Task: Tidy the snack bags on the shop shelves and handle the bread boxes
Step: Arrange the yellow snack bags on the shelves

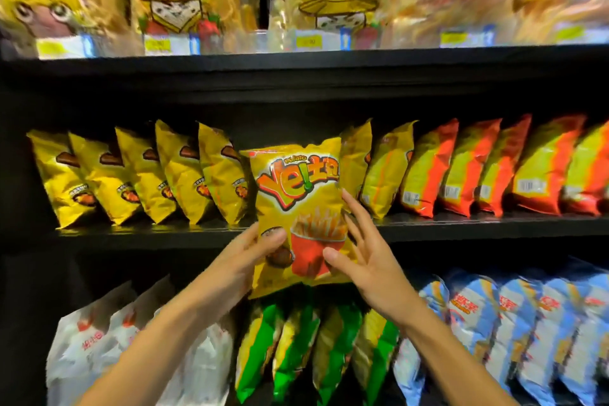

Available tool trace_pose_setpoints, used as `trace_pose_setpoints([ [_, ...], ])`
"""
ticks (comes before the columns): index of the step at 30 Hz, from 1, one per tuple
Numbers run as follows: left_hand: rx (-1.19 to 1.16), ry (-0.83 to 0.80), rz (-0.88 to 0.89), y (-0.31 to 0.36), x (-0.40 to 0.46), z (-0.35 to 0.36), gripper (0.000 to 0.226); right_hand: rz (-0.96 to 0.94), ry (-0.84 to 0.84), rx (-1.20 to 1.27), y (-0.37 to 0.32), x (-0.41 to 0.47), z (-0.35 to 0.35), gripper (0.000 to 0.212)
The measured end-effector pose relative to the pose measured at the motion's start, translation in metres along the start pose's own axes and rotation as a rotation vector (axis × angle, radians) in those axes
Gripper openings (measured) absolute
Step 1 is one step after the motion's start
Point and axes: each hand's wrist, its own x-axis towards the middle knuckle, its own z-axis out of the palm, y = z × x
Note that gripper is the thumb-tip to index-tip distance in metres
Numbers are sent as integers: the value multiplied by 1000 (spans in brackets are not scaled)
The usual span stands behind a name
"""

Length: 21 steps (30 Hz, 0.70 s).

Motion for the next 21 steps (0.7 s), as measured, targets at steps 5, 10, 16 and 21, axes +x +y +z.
trace_pose_setpoints([
  [5, 71, 103, 52, 15, 43, -31, 81, -59, 48, -50, -6, 48, -11, 84],
  [10, 148, 271, 244, 24, 81, -33, 103, -173, 491, -370, 9, 100, -31, 84],
  [16, 414, 439, 339, 10, 132, -33, 68, -3, 565, -858, 31, 141, -29, 125],
  [21, 541, 480, 339, -5, 166, -26, 78, 78, 556, -1087, 39, 152, -29, 137],
])
